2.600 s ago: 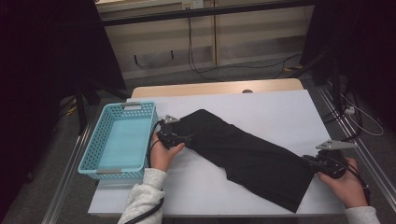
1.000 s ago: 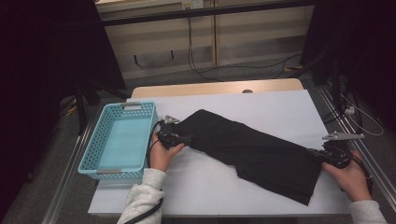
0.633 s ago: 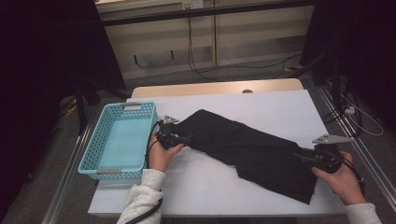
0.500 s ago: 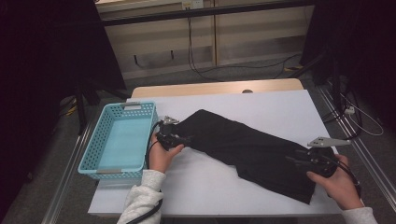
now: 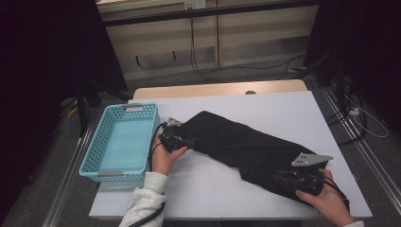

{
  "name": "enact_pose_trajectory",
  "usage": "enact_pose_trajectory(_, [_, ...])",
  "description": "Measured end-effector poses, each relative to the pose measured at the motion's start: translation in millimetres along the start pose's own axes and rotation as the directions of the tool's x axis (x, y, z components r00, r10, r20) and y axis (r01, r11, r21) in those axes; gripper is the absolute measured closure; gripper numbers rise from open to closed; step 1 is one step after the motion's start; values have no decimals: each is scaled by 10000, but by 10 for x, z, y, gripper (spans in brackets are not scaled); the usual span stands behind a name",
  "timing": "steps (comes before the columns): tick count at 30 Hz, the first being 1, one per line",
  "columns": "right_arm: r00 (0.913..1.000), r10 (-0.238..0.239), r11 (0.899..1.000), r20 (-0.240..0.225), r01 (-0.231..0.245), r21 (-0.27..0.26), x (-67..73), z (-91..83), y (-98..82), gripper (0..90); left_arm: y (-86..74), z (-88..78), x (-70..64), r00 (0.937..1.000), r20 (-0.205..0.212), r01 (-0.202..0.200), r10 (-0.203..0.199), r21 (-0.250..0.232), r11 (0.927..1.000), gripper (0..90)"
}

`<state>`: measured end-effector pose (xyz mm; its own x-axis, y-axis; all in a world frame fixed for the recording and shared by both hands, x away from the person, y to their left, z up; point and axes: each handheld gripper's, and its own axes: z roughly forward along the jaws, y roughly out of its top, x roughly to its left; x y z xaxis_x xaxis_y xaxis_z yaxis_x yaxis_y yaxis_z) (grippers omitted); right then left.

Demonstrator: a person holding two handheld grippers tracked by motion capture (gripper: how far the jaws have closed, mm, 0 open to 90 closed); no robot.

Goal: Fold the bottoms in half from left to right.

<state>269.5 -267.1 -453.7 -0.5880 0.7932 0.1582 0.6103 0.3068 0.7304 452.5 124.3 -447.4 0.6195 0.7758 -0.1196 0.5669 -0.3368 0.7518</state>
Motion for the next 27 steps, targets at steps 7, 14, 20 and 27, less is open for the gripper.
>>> enact_pose_trajectory(7, [9964,-812,9959,-246,821,367,160,117,-20,749,-9,9,10,10000,-43,-13,13,10,10000,197])
enact_pose_trajectory(14, [9940,-1085,9935,95,1081,366,128,91,-36,897,-5,4,13,10000,30,-10,10,65,10000,197])
enact_pose_trajectory(20, [9967,-764,9965,-288,774,328,159,24,8,900,12,-5,8,10000,-2,-23,23,-33,10000,197])
enact_pose_trajectory(27, [9947,-803,9958,-649,829,385,239,-47,1,900,14,-11,10,10000,6,-20,20,-34,10000,197])
